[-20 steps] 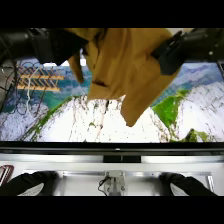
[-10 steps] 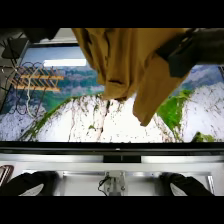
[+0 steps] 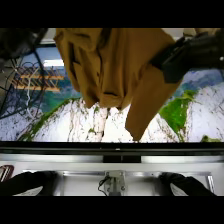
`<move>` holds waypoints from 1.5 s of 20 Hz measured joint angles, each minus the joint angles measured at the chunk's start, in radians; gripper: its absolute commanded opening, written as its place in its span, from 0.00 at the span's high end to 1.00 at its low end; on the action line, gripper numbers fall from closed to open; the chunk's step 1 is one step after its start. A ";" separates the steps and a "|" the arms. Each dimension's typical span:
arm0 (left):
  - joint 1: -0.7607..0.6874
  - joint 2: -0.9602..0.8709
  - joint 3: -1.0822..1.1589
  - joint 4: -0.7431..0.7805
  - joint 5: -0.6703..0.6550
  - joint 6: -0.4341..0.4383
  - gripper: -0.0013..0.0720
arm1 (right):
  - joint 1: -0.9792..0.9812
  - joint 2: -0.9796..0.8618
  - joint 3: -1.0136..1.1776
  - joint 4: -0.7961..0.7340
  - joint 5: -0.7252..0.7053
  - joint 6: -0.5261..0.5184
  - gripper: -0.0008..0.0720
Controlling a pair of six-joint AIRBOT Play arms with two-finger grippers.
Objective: Fold the shirts.
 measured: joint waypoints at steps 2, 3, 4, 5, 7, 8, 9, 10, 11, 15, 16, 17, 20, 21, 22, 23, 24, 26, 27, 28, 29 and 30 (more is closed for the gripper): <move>-0.029 -0.035 0.000 -0.003 0.054 -0.031 0.15 | 0.000 -0.011 0.000 0.006 0.001 0.000 0.93; -0.043 -0.054 0.000 -0.004 0.080 -0.044 0.16 | 0.000 -0.016 0.000 0.007 0.002 -0.002 0.93; -0.053 -0.070 0.000 -0.004 0.107 -0.053 0.17 | 0.000 -0.019 0.000 0.007 0.007 -0.004 0.93; -0.060 -0.086 0.000 -0.004 0.136 -0.060 0.17 | 0.000 -0.022 0.000 0.008 0.006 -0.003 0.93; -0.065 -0.114 0.000 -0.005 0.175 -0.075 0.18 | -0.002 -0.025 0.000 0.018 0.007 -0.008 0.93; -0.066 -0.126 -0.001 -0.005 0.188 -0.086 0.34 | 0.000 -0.026 0.000 0.031 0.008 -0.014 0.93; -0.066 -0.135 0.000 -0.005 0.202 -0.099 0.48 | 0.000 -0.027 0.000 0.039 0.009 -0.018 0.93; -0.065 -0.143 0.000 -0.005 0.213 -0.113 0.63 | 0.000 -0.027 0.000 0.045 0.015 -0.020 0.93; -0.065 -0.151 0.000 -0.005 0.222 -0.130 0.80 | -0.001 -0.028 0.000 0.048 0.018 -0.023 0.93; -0.069 -0.163 0.000 -0.003 0.239 -0.168 0.91 | -0.002 -0.028 0.000 0.067 0.022 -0.026 0.92; -0.068 -0.163 0.000 -0.003 0.237 -0.175 0.92 | -0.002 -0.028 0.000 0.069 0.022 -0.027 0.91; -0.065 -0.162 0.000 -0.003 0.235 -0.178 0.92 | -0.002 -0.028 0.000 0.073 0.021 -0.027 0.80; -0.048 -0.154 -0.002 -0.006 0.199 -0.190 0.92 | 0.002 -0.027 0.001 0.107 -0.007 -0.037 0.54; -0.040 -0.148 -0.002 -0.006 0.196 -0.190 0.92 | 0.000 -0.028 0.001 0.098 0.001 -0.033 0.65; -0.031 -0.138 0.000 -0.005 0.215 -0.189 0.92 | -0.002 -0.029 0.001 0.097 -0.019 -0.027 0.79; -0.022 -0.132 0.001 -0.006 0.228 -0.190 0.92 | -0.002 -0.029 0.001 0.097 -0.014 -0.026 0.92; -0.016 -0.130 0.000 -0.005 0.224 -0.190 0.92 | 0.000 -0.028 0.001 0.101 -0.019 -0.024 0.92; -0.006 -0.124 0.000 -0.006 0.208 -0.193 0.91 | -0.002 -0.029 0.001 0.103 -0.028 -0.034 0.92; 0.002 -0.122 0.000 -0.006 0.208 -0.192 0.90 | -0.002 -0.029 0.000 0.109 -0.035 -0.035 0.93; 0.010 -0.121 0.000 -0.008 0.204 -0.193 0.77 | 0.000 -0.028 0.001 0.112 -0.041 -0.037 0.93; 0.019 -0.121 0.000 -0.008 0.198 -0.193 0.54 | 0.000 -0.027 0.000 0.111 -0.046 -0.043 0.93; 0.028 -0.119 0.000 -0.008 0.199 -0.193 0.37 | -0.001 -0.025 0.000 0.110 -0.048 -0.050 0.93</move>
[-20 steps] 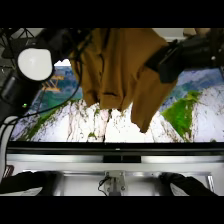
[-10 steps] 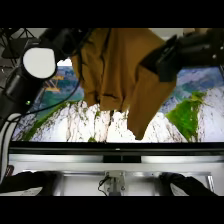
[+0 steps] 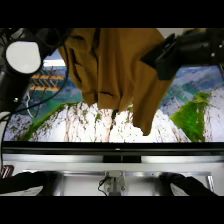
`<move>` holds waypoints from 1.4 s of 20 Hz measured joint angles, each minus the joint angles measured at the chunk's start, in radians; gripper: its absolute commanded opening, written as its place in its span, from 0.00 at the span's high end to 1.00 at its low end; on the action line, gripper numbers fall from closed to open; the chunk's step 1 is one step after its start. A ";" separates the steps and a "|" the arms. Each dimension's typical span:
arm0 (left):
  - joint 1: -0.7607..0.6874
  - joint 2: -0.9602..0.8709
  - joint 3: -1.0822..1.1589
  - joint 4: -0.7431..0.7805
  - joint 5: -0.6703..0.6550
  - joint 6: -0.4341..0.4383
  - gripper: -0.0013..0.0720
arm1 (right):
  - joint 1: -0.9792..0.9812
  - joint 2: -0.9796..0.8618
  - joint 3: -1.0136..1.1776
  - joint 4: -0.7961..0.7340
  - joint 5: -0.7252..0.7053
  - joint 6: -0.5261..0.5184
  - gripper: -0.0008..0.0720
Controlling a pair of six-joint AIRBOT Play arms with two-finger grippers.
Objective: Fold the shirts.
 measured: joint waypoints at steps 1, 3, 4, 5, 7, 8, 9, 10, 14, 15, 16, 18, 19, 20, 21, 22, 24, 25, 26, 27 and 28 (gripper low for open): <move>0.009 0.002 0.000 0.000 0.001 0.000 0.28 | 0.000 0.003 0.000 0.000 -0.013 -0.006 0.93; 0.019 0.005 0.000 0.000 -0.013 0.000 0.23 | 0.000 0.007 0.000 0.000 -0.050 -0.015 0.93; 0.023 0.008 0.000 0.000 -0.025 0.000 0.23 | -0.001 0.008 0.000 -0.001 -0.067 -0.018 0.93; 0.027 0.013 0.000 0.001 -0.034 0.003 0.23 | -0.001 0.009 0.000 -0.002 -0.084 -0.018 0.93; 0.034 0.027 0.000 0.003 -0.050 0.017 0.23 | 0.000 0.011 0.000 -0.016 -0.130 0.002 0.93; 0.037 0.036 0.000 0.005 -0.058 0.023 0.23 | 0.000 0.011 0.000 -0.035 -0.157 0.021 0.93; 0.040 0.047 0.000 0.009 -0.065 0.032 0.23 | 0.000 0.012 0.001 -0.058 -0.182 0.043 0.93; 0.043 0.058 0.000 0.009 -0.072 0.032 0.23 | -0.001 0.013 0.002 -0.086 -0.202 0.064 0.93; 0.033 0.087 0.000 0.006 -0.146 0.037 0.23 | -0.001 0.009 0.001 -0.229 -0.240 0.173 0.93; 0.031 0.092 0.000 0.005 -0.163 0.037 0.23 | -0.006 0.009 0.001 -0.268 -0.253 0.207 0.93; 0.028 0.094 0.000 0.005 -0.180 0.038 0.23 | -0.019 0.009 0.001 -0.312 -0.262 0.247 0.93; 0.023 0.097 0.000 0.005 -0.213 0.038 0.23 | -0.071 0.013 0.001 -0.388 -0.259 0.310 0.93; 0.023 0.100 0.000 0.005 -0.219 0.039 0.23 | -0.115 0.016 0.001 -0.413 -0.253 0.338 0.93; 0.023 0.100 0.000 0.005 -0.226 0.039 0.23 | -0.169 0.021 0.001 -0.435 -0.250 0.361 0.93; 0.024 0.101 0.000 0.005 -0.234 0.039 0.23 | -0.226 0.027 0.001 -0.452 -0.242 0.379 0.93; 0.026 0.102 0.000 0.005 -0.238 0.039 0.24 | -0.293 0.034 0.001 -0.470 -0.234 0.396 0.93; 0.032 0.103 0.000 0.005 -0.241 0.039 0.24 | -0.435 0.048 0.002 -0.496 -0.222 0.417 0.93; 0.037 0.103 0.000 0.005 -0.244 0.039 0.24 | -0.504 0.055 0.002 -0.507 -0.218 0.423 0.93; 0.040 0.103 0.000 0.005 -0.245 0.039 0.24 | -0.581 0.062 0.002 -0.517 -0.212 0.428 0.93; 0.044 0.103 0.000 0.005 -0.246 0.039 0.24 | -0.650 0.068 0.002 -0.525 -0.206 0.430 0.93; 0.047 0.103 0.000 0.005 -0.248 0.039 0.24 | -0.724 0.071 0.002 -0.531 -0.201 0.431 0.93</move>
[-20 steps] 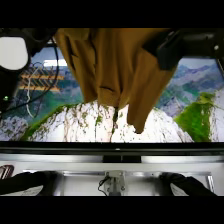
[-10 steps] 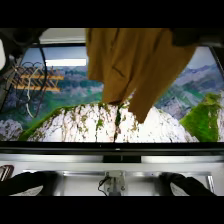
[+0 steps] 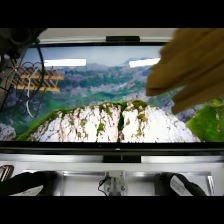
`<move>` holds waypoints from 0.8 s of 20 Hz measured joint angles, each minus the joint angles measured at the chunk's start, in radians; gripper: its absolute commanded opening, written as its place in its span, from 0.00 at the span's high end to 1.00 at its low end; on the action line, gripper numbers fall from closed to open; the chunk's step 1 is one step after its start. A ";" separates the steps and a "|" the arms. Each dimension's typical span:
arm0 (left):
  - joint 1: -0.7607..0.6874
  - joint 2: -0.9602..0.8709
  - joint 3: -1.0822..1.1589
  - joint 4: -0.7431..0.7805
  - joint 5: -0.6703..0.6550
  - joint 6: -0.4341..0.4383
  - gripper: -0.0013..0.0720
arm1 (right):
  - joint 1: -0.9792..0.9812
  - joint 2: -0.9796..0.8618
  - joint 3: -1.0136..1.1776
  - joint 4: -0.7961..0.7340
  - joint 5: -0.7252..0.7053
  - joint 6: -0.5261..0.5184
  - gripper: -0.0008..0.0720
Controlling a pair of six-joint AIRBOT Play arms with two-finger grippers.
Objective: Fold the shirts.
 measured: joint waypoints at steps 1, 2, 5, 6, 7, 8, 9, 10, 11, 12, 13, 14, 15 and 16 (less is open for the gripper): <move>0.004 0.000 0.000 0.000 0.000 0.000 0.24 | -0.073 0.002 0.000 -0.005 0.003 0.000 0.93; 0.008 0.000 0.000 0.000 0.000 0.000 0.24 | -0.139 0.003 0.000 -0.010 0.003 -0.001 0.93; 0.015 0.002 0.000 0.000 -0.006 0.000 0.24 | -0.325 -0.008 0.000 -0.017 -0.017 -0.002 0.93; 0.017 0.002 0.000 0.000 -0.008 0.000 0.24 | -0.381 -0.016 0.000 -0.018 -0.027 -0.002 0.93; 0.021 0.003 0.000 0.000 -0.016 0.000 0.24 | -0.433 -0.025 0.000 -0.018 -0.037 -0.002 0.93; 0.023 0.005 0.000 0.000 -0.023 0.000 0.24 | -0.477 -0.035 0.000 -0.019 -0.050 -0.002 0.93; 0.024 0.006 0.000 0.000 -0.032 0.000 0.24 | -0.519 -0.046 0.000 -0.019 -0.064 -0.001 0.93; 0.024 0.008 0.000 0.000 -0.045 0.000 0.24 | -0.553 -0.057 0.000 -0.018 -0.080 -0.001 0.93; 0.026 0.010 0.000 0.000 -0.053 0.000 0.24 | -0.586 -0.070 0.000 -0.018 -0.098 -0.001 0.93; 0.028 0.012 0.000 0.000 -0.060 0.000 0.24 | -0.613 -0.082 0.000 -0.016 -0.113 -0.001 0.93; 0.031 0.015 0.000 0.000 -0.068 0.000 0.24 | -0.637 -0.096 0.000 -0.014 -0.133 -0.002 0.93; 0.032 0.019 0.000 0.000 -0.077 0.000 0.24 | -0.658 -0.109 0.000 -0.013 -0.152 -0.002 0.93; 0.034 0.024 0.000 0.000 -0.085 0.000 0.24 | -0.679 -0.122 0.000 -0.011 -0.172 -0.002 0.93; 0.038 0.032 0.000 0.000 -0.090 0.000 0.24 | -0.697 -0.135 0.000 -0.011 -0.193 -0.003 0.93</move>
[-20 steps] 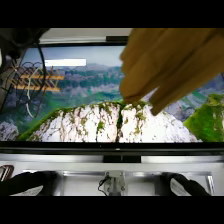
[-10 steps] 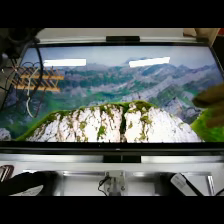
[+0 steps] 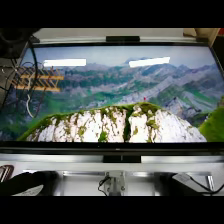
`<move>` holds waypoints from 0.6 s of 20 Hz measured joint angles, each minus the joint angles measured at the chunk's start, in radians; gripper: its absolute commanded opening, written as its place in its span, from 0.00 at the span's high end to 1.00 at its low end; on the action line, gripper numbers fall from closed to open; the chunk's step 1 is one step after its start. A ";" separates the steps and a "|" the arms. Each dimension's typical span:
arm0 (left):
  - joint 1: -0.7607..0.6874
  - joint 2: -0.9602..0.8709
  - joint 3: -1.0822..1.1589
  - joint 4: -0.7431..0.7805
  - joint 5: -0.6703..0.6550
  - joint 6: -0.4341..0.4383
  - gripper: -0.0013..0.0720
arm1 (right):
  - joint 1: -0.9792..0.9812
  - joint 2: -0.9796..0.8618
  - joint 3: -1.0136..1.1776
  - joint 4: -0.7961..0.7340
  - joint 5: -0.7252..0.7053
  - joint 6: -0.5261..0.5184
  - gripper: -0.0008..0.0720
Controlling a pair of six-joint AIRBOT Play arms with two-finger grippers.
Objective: Fold the shirts.
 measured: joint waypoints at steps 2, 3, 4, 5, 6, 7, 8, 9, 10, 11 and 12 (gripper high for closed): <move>0.008 0.014 0.000 0.000 -0.007 0.000 0.24 | -0.032 -0.026 0.000 0.000 -0.035 0.000 0.93; 0.009 0.021 0.000 0.000 -0.008 0.000 0.24 | -0.046 -0.038 0.000 0.000 -0.052 0.000 0.93; 0.010 0.029 0.000 0.000 -0.011 0.000 0.24 | -0.059 -0.049 0.000 0.000 -0.069 0.000 0.93; 0.012 0.037 0.000 0.000 -0.014 0.000 0.24 | -0.073 -0.059 0.000 0.001 -0.087 0.000 0.93; 0.014 0.043 0.000 0.000 -0.014 0.000 0.25 | -0.086 -0.067 0.000 0.001 -0.107 0.000 0.93; 0.016 0.050 0.000 0.000 -0.014 -0.001 0.25 | -0.101 -0.075 0.000 0.001 -0.131 0.001 0.93; 0.016 0.055 0.000 0.000 -0.014 -0.009 0.25 | -0.114 -0.081 0.000 0.001 -0.152 0.003 0.93; 0.016 0.060 0.000 0.000 -0.016 -0.026 0.25 | -0.128 -0.087 0.000 0.001 -0.175 0.005 0.93; 0.016 0.064 0.000 0.000 -0.020 -0.040 0.25 | -0.140 -0.092 0.000 0.001 -0.196 0.008 0.93; 0.016 0.068 0.000 0.000 -0.023 -0.052 0.25 | -0.153 -0.098 0.000 0.001 -0.218 0.012 0.93; 0.017 0.072 0.000 0.000 -0.029 -0.061 0.25 | -0.166 -0.104 0.000 0.005 -0.239 0.018 0.93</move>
